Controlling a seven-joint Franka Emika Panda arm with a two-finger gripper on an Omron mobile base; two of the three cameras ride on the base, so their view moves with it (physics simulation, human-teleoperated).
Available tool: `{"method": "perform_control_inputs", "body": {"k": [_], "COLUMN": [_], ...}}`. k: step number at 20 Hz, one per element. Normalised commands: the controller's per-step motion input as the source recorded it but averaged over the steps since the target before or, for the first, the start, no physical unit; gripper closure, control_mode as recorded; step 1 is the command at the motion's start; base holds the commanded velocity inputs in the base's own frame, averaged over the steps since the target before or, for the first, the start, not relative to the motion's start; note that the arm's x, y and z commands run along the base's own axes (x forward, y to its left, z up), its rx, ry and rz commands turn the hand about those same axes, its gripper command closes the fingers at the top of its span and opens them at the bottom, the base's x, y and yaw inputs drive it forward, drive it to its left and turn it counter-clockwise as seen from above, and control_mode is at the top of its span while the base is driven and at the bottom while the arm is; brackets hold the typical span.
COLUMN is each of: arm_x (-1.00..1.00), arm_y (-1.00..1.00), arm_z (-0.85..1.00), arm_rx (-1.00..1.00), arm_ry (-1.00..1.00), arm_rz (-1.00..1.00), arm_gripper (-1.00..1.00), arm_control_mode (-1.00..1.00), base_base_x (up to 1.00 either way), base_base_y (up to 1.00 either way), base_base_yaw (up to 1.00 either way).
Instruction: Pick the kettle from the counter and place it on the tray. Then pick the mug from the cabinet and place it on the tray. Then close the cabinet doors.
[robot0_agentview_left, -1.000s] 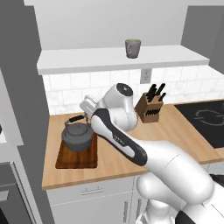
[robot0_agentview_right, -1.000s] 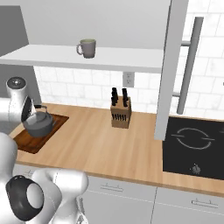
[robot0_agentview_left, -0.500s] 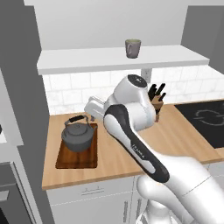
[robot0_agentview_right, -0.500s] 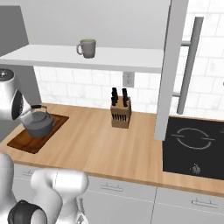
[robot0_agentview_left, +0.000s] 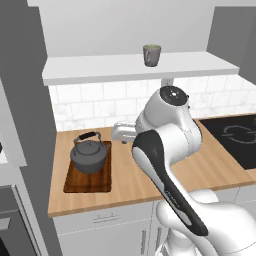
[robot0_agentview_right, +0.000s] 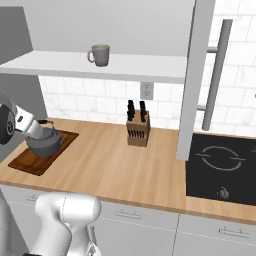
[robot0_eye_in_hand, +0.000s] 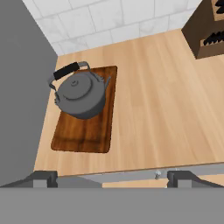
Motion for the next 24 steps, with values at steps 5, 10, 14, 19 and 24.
{"method": "perform_control_inputs", "body": {"k": [5, 10, 14, 19, 24], "arm_x": [-0.17, -0.02, 0.28, 0.48, 0.46], "arm_y": [-0.52, -0.47, -0.21, -0.15, -0.18], "arm_z": [0.15, 0.12, 0.72, 0.89, 0.80], "arm_rx": [-0.11, 0.00, -0.03, -0.05, -0.02], "arm_ry": [-0.07, -0.09, -0.21, -0.08, 0.00], "arm_rz": [0.04, 0.04, -0.02, -0.07, -0.04], "arm_gripper": [-1.00, -1.00, -1.00, -1.00, -1.00], "arm_control_mode": [-1.00, -1.00, -1.00, -1.00, -1.00], "base_base_x": [0.00, 0.00, 0.00, 0.00, 0.00], "base_base_y": [0.00, 0.00, 0.00, 0.00, 0.00], "base_base_yaw": [0.00, 0.00, 0.00, 0.00, 0.00]}}
